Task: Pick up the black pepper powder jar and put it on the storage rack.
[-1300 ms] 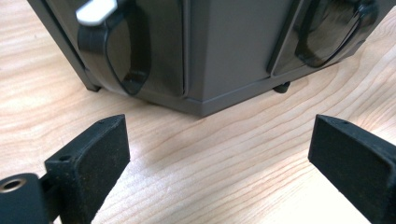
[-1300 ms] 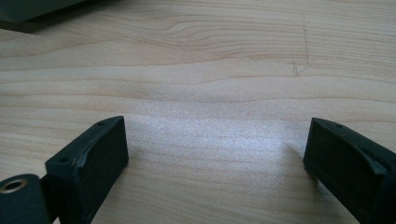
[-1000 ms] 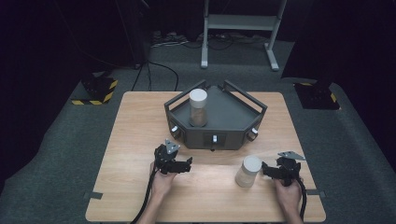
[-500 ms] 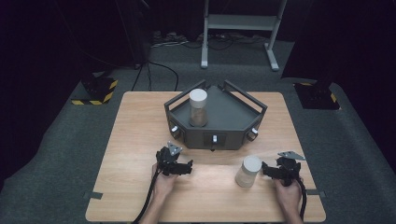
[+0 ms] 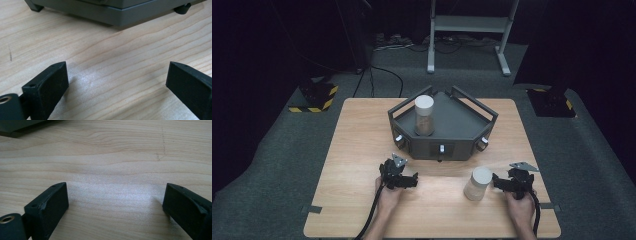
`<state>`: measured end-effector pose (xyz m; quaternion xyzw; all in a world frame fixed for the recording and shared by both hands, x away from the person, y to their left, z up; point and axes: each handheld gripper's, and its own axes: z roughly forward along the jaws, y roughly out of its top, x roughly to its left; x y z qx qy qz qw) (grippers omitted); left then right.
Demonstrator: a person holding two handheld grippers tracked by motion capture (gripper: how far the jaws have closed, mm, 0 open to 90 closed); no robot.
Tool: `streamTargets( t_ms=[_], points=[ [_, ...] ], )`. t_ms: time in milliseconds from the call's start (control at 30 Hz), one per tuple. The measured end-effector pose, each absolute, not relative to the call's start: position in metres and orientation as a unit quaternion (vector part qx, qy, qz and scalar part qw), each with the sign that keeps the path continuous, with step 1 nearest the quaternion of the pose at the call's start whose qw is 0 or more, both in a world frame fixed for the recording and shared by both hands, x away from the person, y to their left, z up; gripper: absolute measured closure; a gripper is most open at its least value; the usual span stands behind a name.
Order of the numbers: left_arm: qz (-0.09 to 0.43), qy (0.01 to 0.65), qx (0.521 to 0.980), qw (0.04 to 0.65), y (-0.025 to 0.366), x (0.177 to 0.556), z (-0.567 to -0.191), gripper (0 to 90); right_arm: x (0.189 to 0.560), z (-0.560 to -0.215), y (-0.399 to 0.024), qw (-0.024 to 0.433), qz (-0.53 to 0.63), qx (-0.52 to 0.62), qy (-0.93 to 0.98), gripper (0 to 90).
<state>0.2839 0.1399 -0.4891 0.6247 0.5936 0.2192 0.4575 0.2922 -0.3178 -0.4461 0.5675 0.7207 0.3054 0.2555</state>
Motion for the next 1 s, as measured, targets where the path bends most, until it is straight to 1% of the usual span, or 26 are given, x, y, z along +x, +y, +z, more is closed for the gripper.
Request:
streamTargets(
  t_ms=[233, 333, 1000],
  points=[
    [0.222, 0.593, 0.626, 0.455, 0.1397, 0.2847, -0.4895, 4.6, 0.2923, -0.4463, -0.3177, 0.256, 0.306, 0.567, 0.721, 6.1],
    [0.226, 0.604, 0.620, 0.447, 0.1379, 0.2860, -0.4884, 0.6, 0.2922, -0.4463, -0.3177, 0.256, 0.306, 0.567, 0.721, 6.1],
    [0.227, 0.603, 0.620, 0.447, 0.1375, 0.2861, -0.4887, 0.4, 0.2921, -0.4463, -0.3174, 0.256, 0.306, 0.568, 0.720, 6.2]
  ],
)
